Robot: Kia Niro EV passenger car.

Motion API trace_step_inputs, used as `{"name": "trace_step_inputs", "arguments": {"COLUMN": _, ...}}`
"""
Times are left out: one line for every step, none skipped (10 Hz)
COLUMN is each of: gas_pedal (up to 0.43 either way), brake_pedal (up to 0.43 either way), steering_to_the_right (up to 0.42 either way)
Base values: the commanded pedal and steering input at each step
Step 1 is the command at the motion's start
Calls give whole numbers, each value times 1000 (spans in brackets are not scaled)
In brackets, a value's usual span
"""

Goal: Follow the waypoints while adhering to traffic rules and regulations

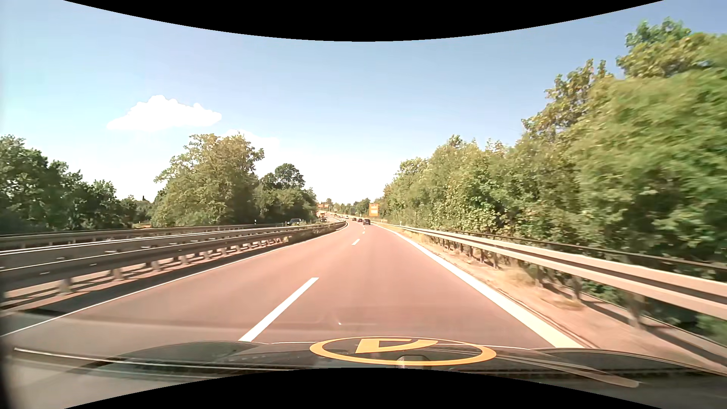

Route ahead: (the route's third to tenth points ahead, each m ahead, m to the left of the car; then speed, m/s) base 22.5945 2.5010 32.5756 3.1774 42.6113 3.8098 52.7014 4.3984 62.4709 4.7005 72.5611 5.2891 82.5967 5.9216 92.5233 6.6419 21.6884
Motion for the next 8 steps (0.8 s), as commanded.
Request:
{"name": "trace_step_inputs", "arguments": {"gas_pedal": 189, "brake_pedal": 0, "steering_to_the_right": -6}}
{"name": "trace_step_inputs", "arguments": {"gas_pedal": 189, "brake_pedal": 0, "steering_to_the_right": -6}}
{"name": "trace_step_inputs", "arguments": {"gas_pedal": 189, "brake_pedal": 0, "steering_to_the_right": -5}}
{"name": "trace_step_inputs", "arguments": {"gas_pedal": 189, "brake_pedal": 0, "steering_to_the_right": -6}}
{"name": "trace_step_inputs", "arguments": {"gas_pedal": 189, "brake_pedal": 0, "steering_to_the_right": -5}}
{"name": "trace_step_inputs", "arguments": {"gas_pedal": 189, "brake_pedal": 0, "steering_to_the_right": -5}}
{"name": "trace_step_inputs", "arguments": {"gas_pedal": 197, "brake_pedal": 0, "steering_to_the_right": -5}}
{"name": "trace_step_inputs", "arguments": {"gas_pedal": 209, "brake_pedal": 0, "steering_to_the_right": -5}}
